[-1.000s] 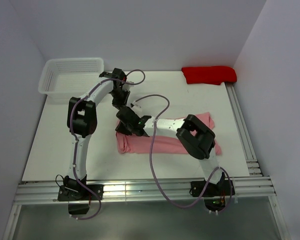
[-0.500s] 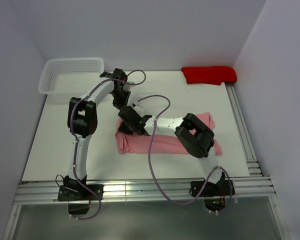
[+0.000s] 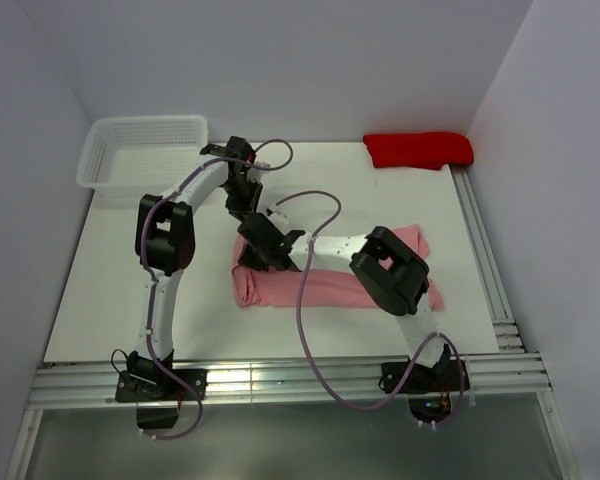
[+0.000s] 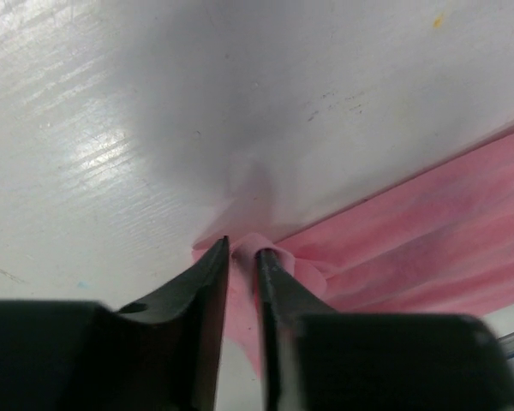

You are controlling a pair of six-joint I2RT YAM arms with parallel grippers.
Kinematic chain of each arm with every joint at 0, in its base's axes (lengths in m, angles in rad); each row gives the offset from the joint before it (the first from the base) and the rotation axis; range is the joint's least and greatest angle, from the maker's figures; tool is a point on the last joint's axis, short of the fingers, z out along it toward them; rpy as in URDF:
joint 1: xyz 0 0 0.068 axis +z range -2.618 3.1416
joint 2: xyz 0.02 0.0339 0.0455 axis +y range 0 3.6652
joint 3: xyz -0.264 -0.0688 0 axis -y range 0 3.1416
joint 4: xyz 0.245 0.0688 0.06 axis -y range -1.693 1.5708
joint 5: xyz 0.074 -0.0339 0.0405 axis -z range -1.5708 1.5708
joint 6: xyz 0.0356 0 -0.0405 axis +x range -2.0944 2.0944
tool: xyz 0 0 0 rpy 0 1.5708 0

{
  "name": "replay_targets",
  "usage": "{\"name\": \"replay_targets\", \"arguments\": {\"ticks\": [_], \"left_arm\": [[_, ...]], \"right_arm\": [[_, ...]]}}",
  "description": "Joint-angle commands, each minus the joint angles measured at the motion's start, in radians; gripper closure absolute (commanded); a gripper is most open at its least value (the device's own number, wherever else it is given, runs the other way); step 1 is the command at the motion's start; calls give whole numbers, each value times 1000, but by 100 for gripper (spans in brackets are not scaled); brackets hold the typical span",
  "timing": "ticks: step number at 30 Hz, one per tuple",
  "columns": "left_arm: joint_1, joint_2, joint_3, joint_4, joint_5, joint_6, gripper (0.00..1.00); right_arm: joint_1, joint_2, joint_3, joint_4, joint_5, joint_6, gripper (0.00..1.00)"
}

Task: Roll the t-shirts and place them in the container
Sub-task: Roll the tshirt

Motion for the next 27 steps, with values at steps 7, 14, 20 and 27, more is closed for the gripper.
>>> {"name": "replay_targets", "arguments": {"ticks": [7, 14, 20, 27], "left_arm": [[-1, -72, 17, 17, 29, 94, 51], [36, -165, -38, 12, 129, 163, 39], [88, -239, -128, 14, 214, 212, 35], [128, -323, -338, 80, 292, 283, 30]], "right_arm": [[-35, -88, -49, 1, 4, -9, 100], [-50, -93, -90, 16, 4, -23, 100], [-53, -72, -90, 36, -8, -33, 100], [-56, -58, -90, 47, -18, -47, 100]]}}
